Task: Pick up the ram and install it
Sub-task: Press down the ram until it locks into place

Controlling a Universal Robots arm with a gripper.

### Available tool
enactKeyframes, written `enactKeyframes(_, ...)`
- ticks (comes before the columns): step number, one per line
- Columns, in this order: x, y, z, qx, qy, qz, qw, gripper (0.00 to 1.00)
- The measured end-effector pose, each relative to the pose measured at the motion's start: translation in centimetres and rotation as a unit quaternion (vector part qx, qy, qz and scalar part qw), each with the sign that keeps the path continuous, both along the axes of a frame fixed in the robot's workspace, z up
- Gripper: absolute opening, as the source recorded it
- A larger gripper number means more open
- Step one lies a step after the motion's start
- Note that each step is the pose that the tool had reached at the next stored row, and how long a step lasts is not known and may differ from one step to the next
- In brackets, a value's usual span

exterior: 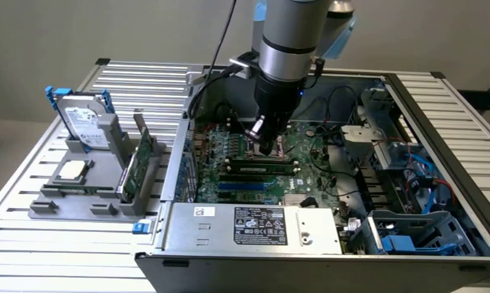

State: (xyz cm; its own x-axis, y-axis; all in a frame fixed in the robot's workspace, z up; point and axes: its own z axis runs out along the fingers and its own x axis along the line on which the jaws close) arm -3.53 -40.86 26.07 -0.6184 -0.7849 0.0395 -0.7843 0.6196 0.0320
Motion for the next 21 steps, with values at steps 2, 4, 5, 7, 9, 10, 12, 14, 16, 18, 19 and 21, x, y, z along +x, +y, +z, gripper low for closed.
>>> enactKeyframes(2,0.01,0.00,-0.01,-0.0014,-0.0001,-0.011,0.9999,0.11)
enactKeyframes(4,0.01,0.00,-0.01,-0.0036,-0.0001,-0.021,0.9998,0.11)
enactKeyframes(5,0.00,0.01,-0.01,-0.0052,-0.0002,-0.026,0.9997,0.11)
enactKeyframes(7,0.00,0.00,-0.01,-0.0088,-0.0004,-0.034,0.9994,0.11)
enactKeyframes(9,0.00,0.00,-0.01,-0.0125,-0.0012,-0.042,0.9990,0.11)
enactKeyframes(10,0.00,0.00,-0.01,-0.0143,-0.0017,-0.046,0.9988,0.11)
enactKeyframes(12,0.00,0.00,-0.01,-0.0180,-0.0030,-0.054,0.9984,0.11)
enactKeyframes(14,0.00,0.00,-0.01,-0.0205,-0.0045,-0.063,0.9978,0.11)
enactKeyframes(16,0.00,0.00,0.00,-0.0222,-0.0063,-0.072,0.9971,0.11)
enactKeyframes(18,0.00,0.00,-0.01,-0.0235,-0.0085,-0.081,0.9964,0.11)
enactKeyframes(19,0.00,0.00,0.00,-0.0241,-0.0096,-0.086,0.9960,0.11)
enactKeyframes(21,0.00,0.00,0.00,-0.0250,-0.0116,-0.096,0.9950,0.11)
